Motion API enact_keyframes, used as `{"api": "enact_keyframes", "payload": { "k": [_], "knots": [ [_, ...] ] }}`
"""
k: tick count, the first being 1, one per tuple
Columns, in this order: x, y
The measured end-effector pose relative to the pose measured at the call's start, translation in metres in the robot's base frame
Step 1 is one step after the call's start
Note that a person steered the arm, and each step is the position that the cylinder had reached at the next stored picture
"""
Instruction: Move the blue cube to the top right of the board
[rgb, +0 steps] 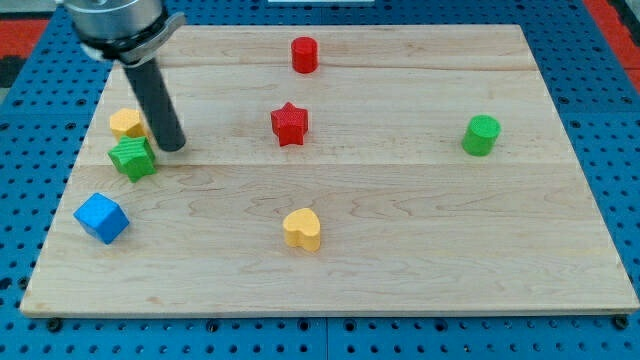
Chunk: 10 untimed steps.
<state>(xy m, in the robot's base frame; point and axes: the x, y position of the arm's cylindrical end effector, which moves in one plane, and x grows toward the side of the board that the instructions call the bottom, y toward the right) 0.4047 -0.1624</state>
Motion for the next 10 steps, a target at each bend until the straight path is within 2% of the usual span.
{"api": "enact_keyframes", "payload": {
  "k": [1, 2, 3, 5, 6, 10],
  "knots": [
    [-0.065, -0.024],
    [-0.087, -0.117],
    [-0.052, -0.143],
    [0.115, -0.141],
    [0.119, -0.127],
    [0.11, 0.151]
  ]
}}
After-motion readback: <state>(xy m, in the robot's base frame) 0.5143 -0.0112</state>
